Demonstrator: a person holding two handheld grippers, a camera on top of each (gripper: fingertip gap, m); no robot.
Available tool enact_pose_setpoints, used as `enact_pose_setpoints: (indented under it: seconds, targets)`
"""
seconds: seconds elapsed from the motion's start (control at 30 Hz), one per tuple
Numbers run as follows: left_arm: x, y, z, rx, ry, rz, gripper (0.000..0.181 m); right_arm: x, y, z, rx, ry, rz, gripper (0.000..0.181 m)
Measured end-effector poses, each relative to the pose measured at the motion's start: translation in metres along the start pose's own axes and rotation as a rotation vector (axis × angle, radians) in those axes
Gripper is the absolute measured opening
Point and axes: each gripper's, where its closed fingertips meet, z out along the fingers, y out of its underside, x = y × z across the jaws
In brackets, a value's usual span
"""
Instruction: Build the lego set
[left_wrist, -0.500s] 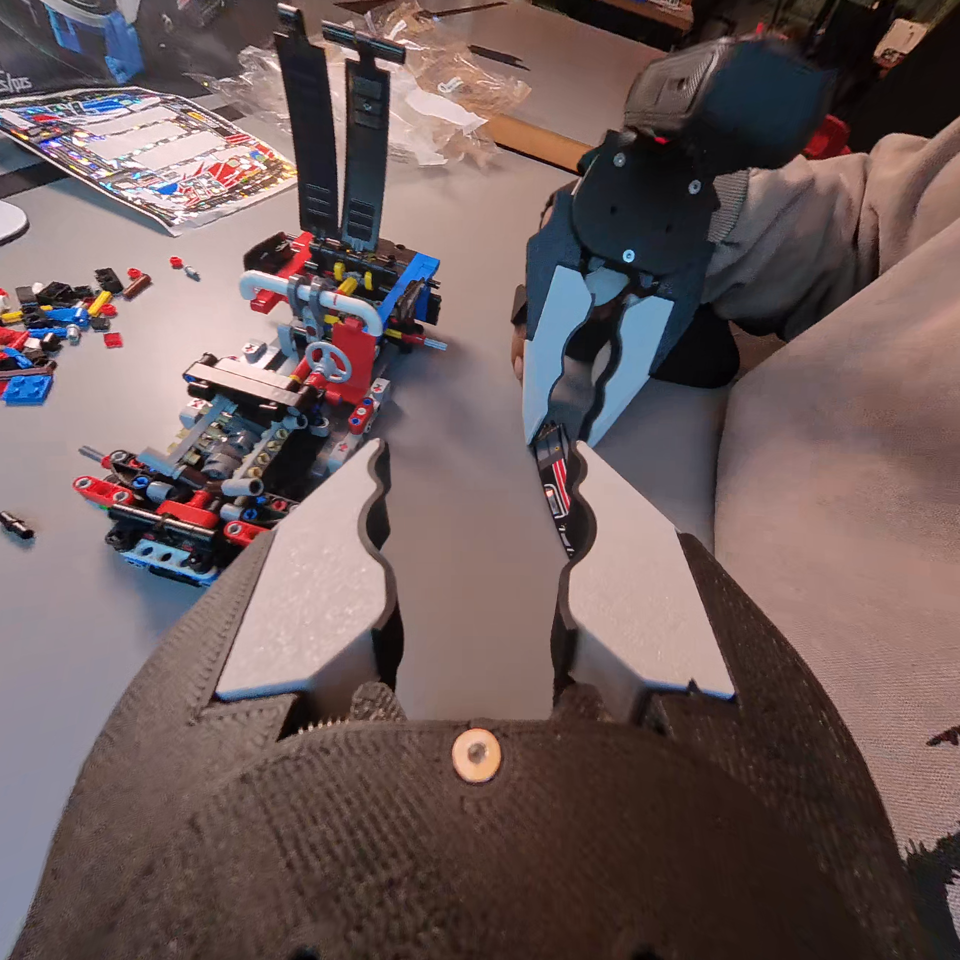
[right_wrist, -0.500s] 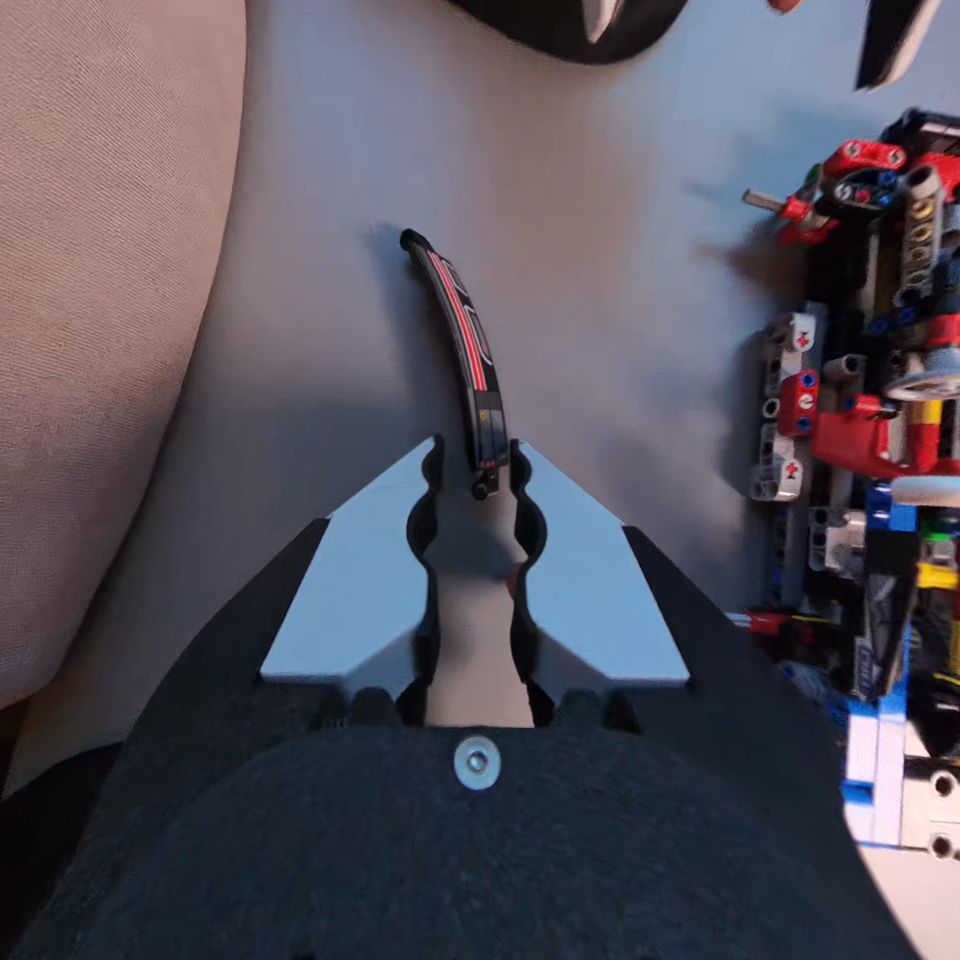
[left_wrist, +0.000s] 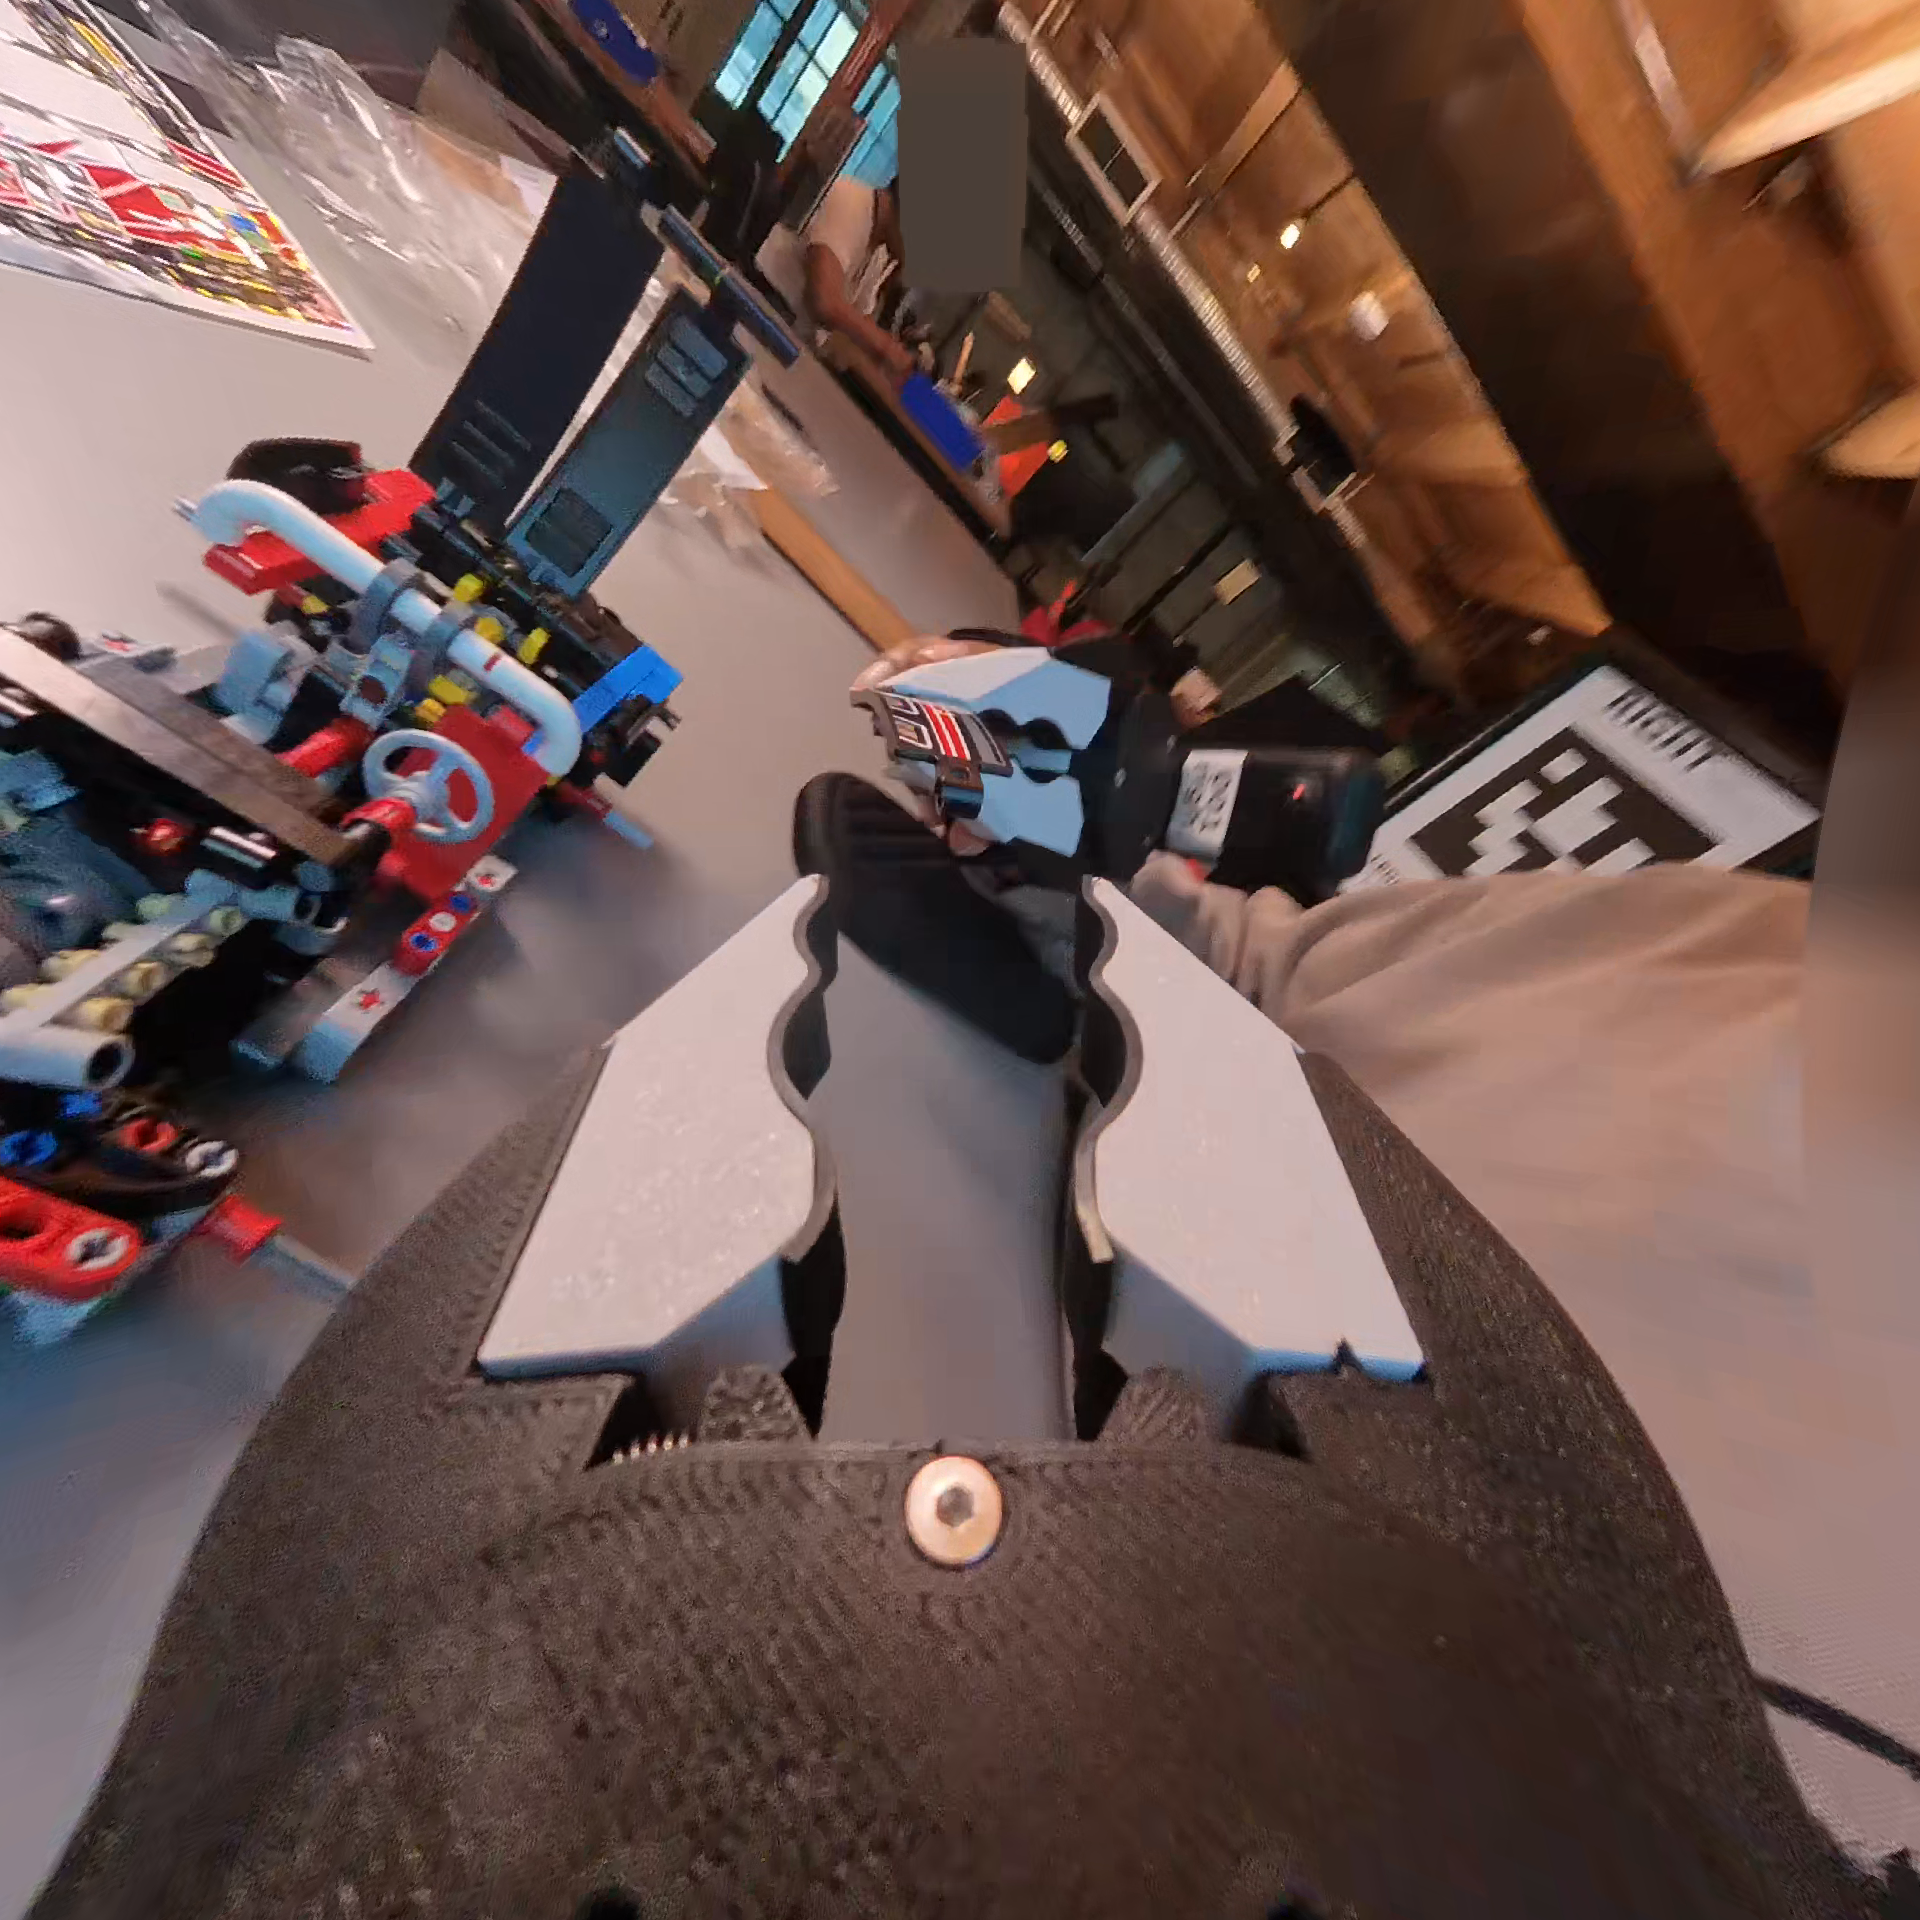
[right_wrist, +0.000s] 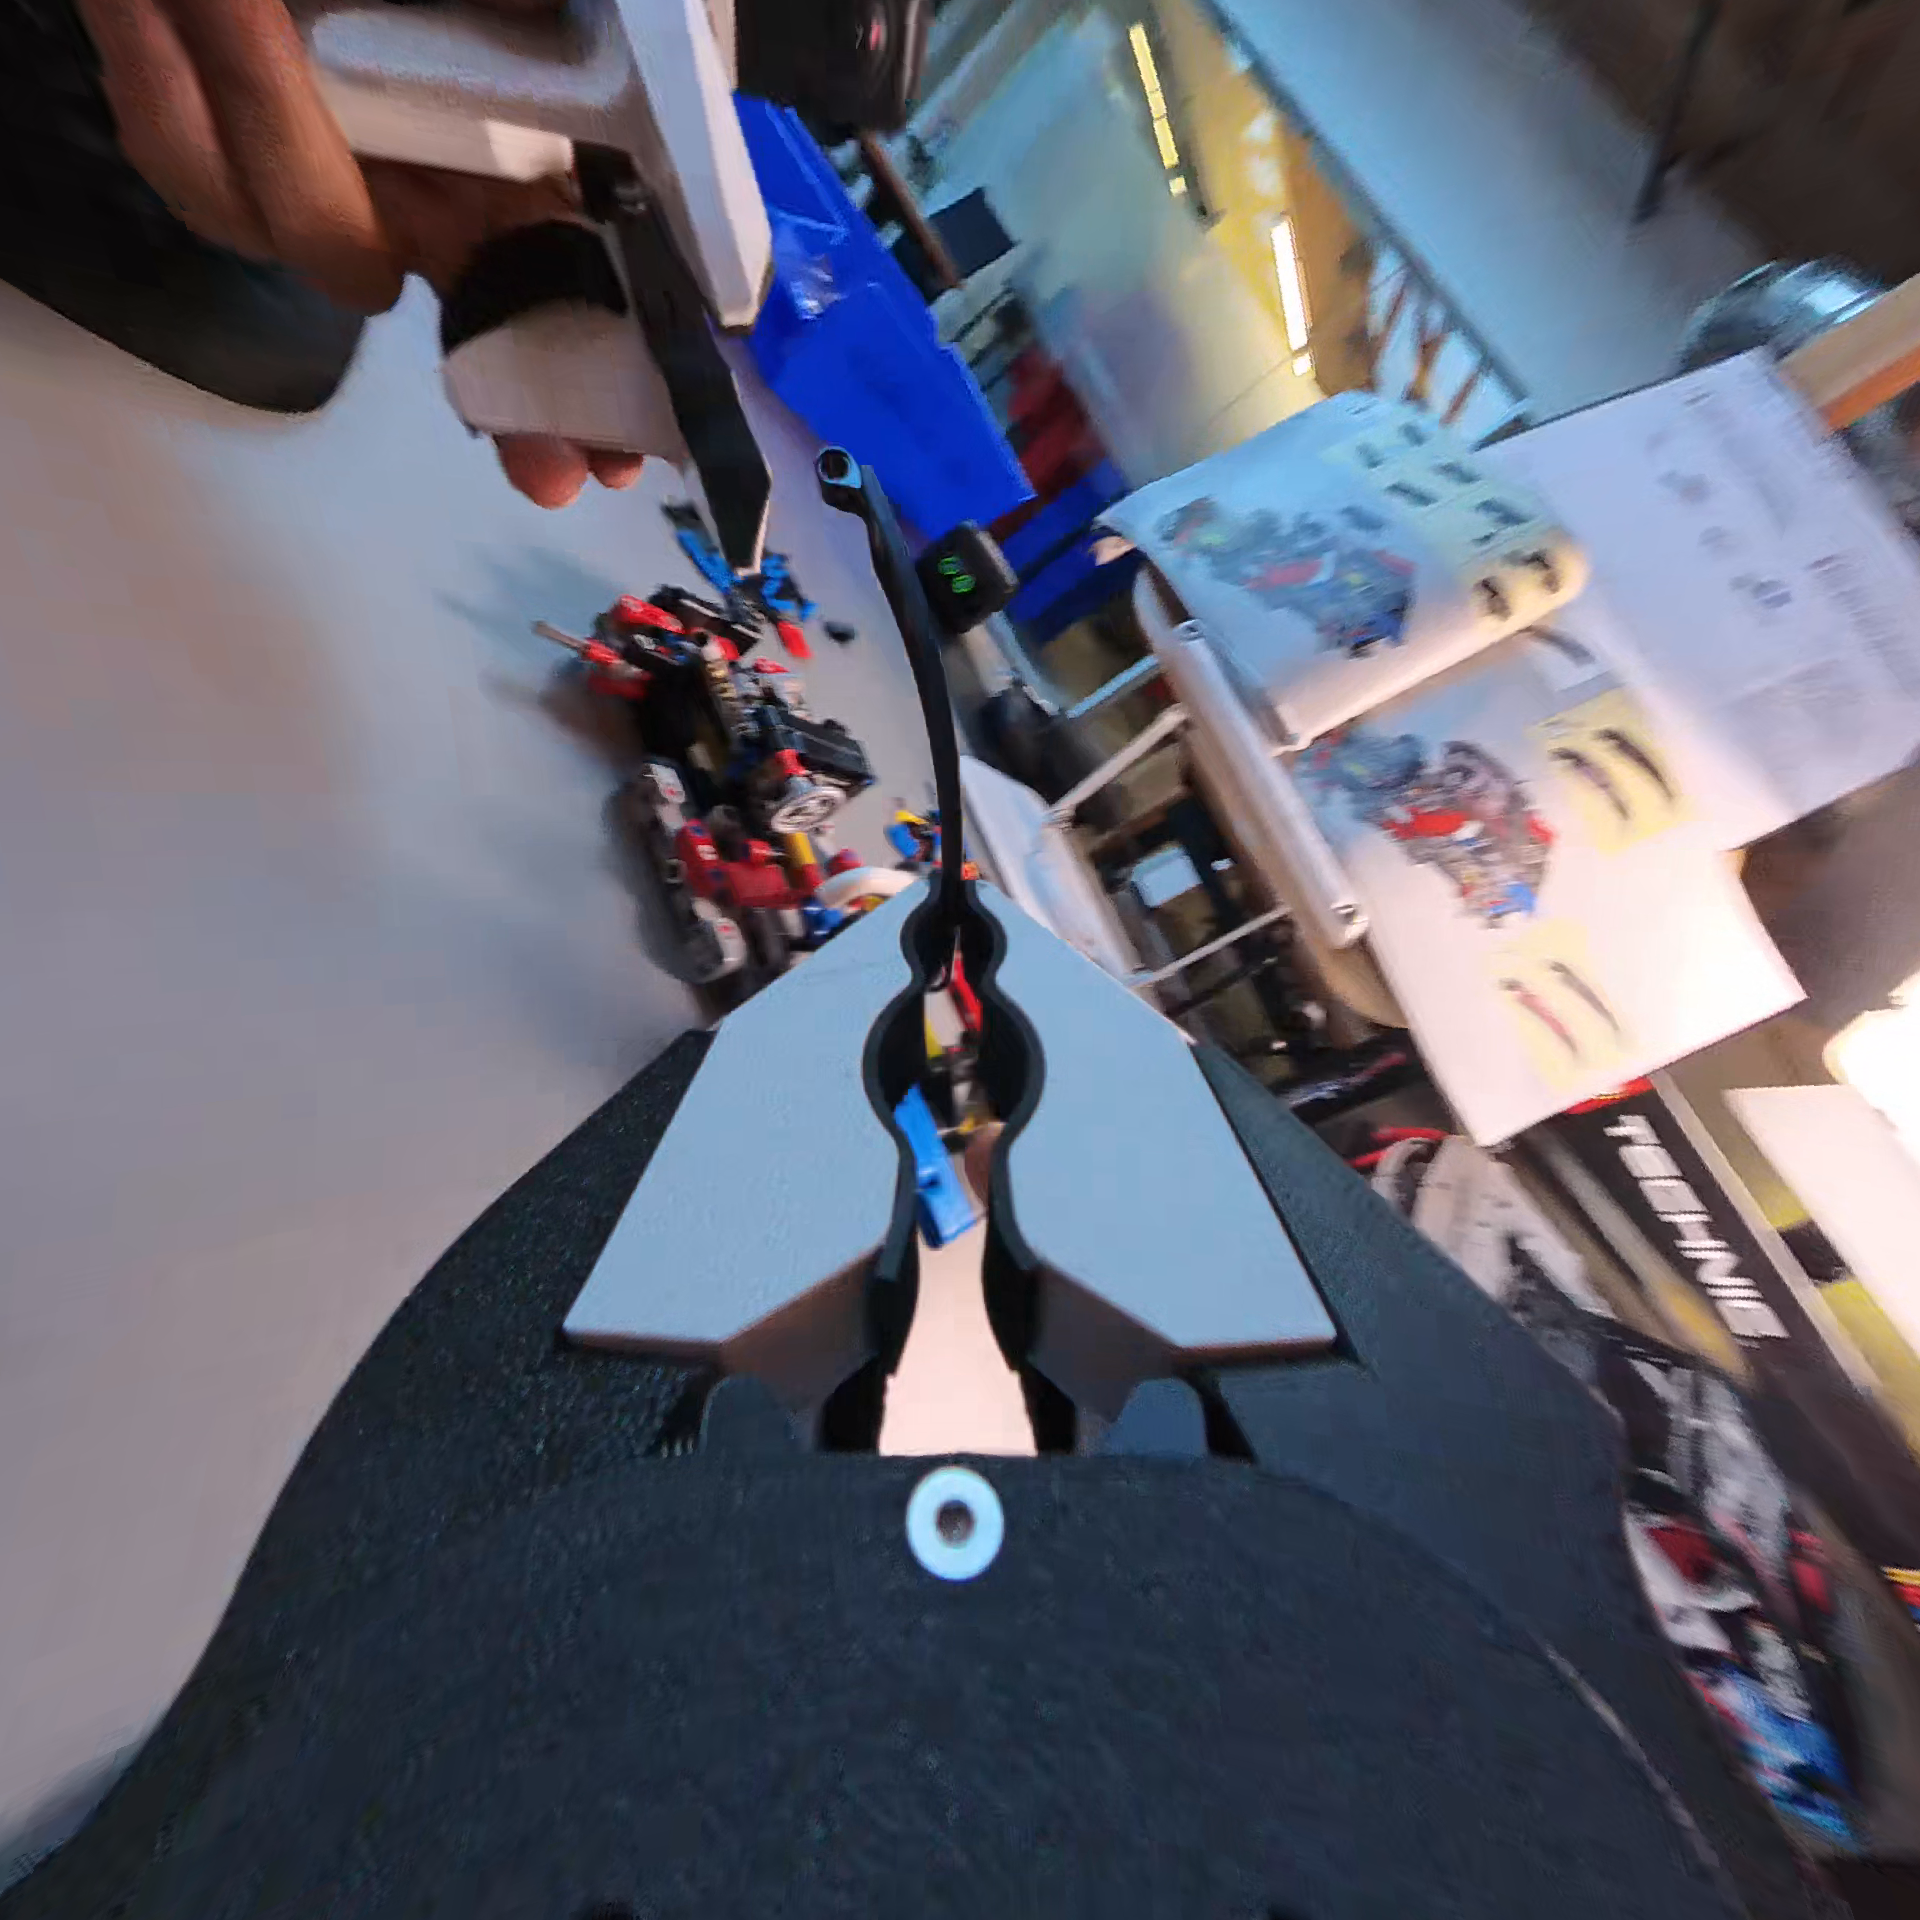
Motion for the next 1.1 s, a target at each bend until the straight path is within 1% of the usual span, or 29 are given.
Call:
enact_pose_setpoints:
  seconds: [0.1,0.17,0.23,0.33,0.43,0.47,0.6,0.67,0.73,0.77,0.87,0.93,1.03,1.1]
  targets:
    - [0.003,-0.015,0.012,0.065,0.13,-0.183,0.037,0.015,-0.008,0.0,0.029,0.159,-0.193,0.0]
    - [0.006,-0.016,0.02,0.058,0.171,-0.209,0.029,0.021,-0.016,-0.002,0.056,0.228,-0.281,0.0]
    - [0.01,-0.019,0.024,0.063,0.204,-0.194,0.022,0.026,-0.019,-0.005,0.06,0.278,-0.343,0.0]
    - [0.015,-0.024,0.024,0.081,0.221,-0.146,0.01,0.028,-0.02,-0.01,0.068,0.309,-0.402,0.0]
    - [0.019,-0.024,0.022,0.077,0.253,-0.14,0.008,0.026,-0.021,-0.011,0.077,0.322,-0.432,0.0]
    - [0.019,-0.023,0.022,0.076,0.262,-0.143,0.009,0.026,-0.022,-0.011,0.083,0.324,-0.437,0.0]
    - [0.025,-0.026,0.016,0.089,0.328,-0.177,0.023,0.026,-0.02,-0.01,0.088,0.318,-0.441,0.0]
    - [0.017,-0.025,0.018,0.09,0.281,-0.178,0.024,0.024,-0.021,-0.009,0.091,0.312,-0.448,0.0]
    - [0.011,-0.027,0.018,0.1,0.252,-0.19,0.014,0.02,-0.022,-0.007,0.094,0.3,-0.454,0.0]
    - [0.01,-0.027,0.018,0.1,0.257,-0.196,0.007,0.019,-0.021,-0.006,0.09,0.293,-0.454,0.0]
    - [0.008,-0.025,0.019,0.07,0.213,-0.128,0.006,0.016,-0.015,-0.004,0.077,0.27,-0.425,0.001]
    - [0.006,-0.028,0.019,0.058,0.173,-0.074,0.006,0.011,-0.009,0.0,0.065,0.216,-0.364,0.005]
    - [0.003,-0.03,0.018,0.009,0.138,0.021,0.006,0.006,-0.002,0.001,0.086,0.117,-0.202,0.009]
    - [-0.001,-0.032,0.017,-0.022,0.124,0.076,0.006,-0.004,0.005,0.002,0.09,-0.028,-0.023,0.014]
